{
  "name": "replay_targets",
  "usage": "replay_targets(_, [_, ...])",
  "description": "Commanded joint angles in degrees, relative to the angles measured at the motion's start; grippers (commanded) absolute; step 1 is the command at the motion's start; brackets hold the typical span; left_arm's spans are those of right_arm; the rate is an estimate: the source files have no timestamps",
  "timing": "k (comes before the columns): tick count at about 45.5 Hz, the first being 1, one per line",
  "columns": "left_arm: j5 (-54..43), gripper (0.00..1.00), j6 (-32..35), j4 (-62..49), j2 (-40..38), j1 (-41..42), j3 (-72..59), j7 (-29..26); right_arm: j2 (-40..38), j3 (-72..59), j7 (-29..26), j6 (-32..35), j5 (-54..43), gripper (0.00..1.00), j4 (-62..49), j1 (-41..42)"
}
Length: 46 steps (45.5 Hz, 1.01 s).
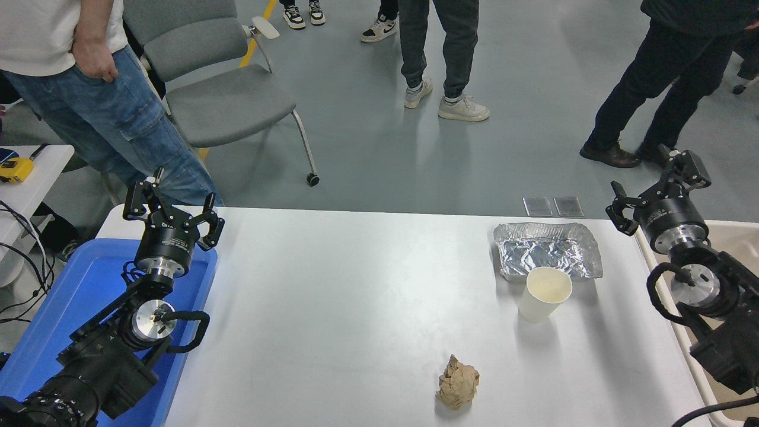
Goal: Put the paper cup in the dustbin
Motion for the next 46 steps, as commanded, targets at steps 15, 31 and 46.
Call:
replay_targets(15, [0.0,1.0,0.0,0.0,0.0,-0.1,0.0,0.0,0.1,-0.1,0.0,0.0,0.0,1.0,0.0,0.1])
replay_targets(31, [0.0,1.0,0.0,0.0,0.0,0.0,0.0,0.0,-0.2,-0.1,0.0,0.0,0.0,1.0,-0.2,0.5])
replay_targets(46, [0.0,1.0,0.0,0.0,0.0,-0.1,0.0,0.0,-0.4,0.1,0.0,0.0,0.0,1.0,-0.2,0.7])
